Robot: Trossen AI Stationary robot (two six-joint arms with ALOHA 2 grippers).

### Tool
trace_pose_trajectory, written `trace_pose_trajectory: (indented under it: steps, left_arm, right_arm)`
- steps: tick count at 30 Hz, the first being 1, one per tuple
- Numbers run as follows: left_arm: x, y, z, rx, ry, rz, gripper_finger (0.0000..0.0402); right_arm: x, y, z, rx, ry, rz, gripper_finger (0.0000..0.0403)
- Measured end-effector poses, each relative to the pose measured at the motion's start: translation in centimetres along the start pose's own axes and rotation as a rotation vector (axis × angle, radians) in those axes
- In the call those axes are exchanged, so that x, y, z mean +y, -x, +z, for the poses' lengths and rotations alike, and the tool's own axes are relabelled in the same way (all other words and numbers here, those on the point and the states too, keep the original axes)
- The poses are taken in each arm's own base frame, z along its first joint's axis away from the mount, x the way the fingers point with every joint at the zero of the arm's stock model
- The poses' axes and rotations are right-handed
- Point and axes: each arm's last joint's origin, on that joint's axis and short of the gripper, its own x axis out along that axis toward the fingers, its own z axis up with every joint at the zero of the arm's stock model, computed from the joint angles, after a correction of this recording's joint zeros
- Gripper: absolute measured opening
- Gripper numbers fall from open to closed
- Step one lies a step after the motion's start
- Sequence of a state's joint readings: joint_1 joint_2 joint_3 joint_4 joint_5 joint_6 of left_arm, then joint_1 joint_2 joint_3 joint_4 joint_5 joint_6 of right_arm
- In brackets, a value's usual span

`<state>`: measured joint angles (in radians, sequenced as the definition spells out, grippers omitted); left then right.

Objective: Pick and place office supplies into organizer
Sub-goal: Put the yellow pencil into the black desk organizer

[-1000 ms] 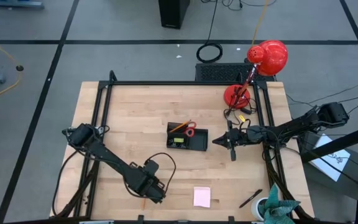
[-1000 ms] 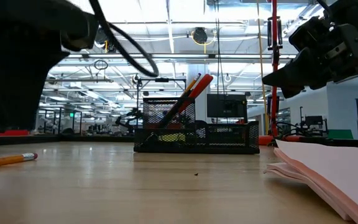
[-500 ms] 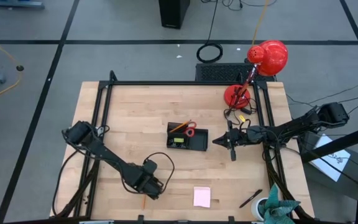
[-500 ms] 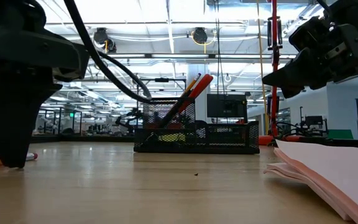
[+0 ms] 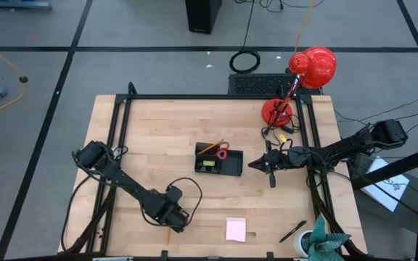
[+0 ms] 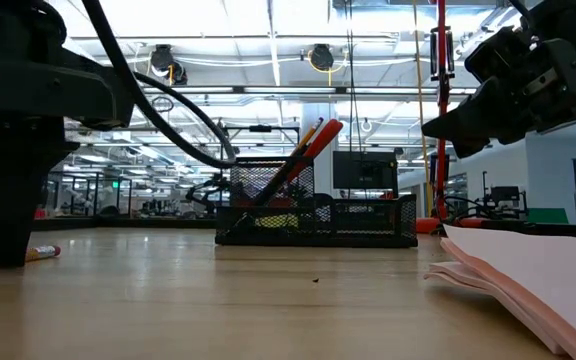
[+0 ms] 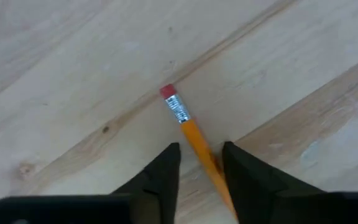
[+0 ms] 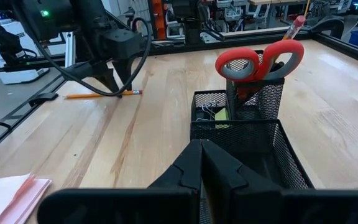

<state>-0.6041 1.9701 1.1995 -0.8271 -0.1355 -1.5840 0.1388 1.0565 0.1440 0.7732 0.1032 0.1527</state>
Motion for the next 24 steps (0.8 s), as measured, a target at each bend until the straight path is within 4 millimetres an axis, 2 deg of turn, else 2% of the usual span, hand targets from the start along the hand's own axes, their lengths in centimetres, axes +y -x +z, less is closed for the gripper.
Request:
trace_pose_trajectory:
  steps: [9,11,18,24]
  left_arm:
    - [0.1,0.0,-0.4,-0.055,-0.073,0.01,0.0013]
    - [0.1,0.1,-0.5,-0.08,-0.083,0.004,0.0009]
    - [-0.3,0.0,-1.0,-0.215,-0.13,-0.033,0.0036]
    - [-0.6,0.5,-0.5,-0.459,-0.165,-0.064,0.0009]
  right_arm:
    - [0.0,0.0,0.0,0.0,0.0,0.0,0.0004]
    - [0.0,0.0,0.0,0.0,0.0,0.0,0.0004]
    - [0.0,0.0,0.0,0.0,0.0,0.0,0.0004]
    - [0.0,0.0,0.0,0.0,0.0,0.0,0.0004]
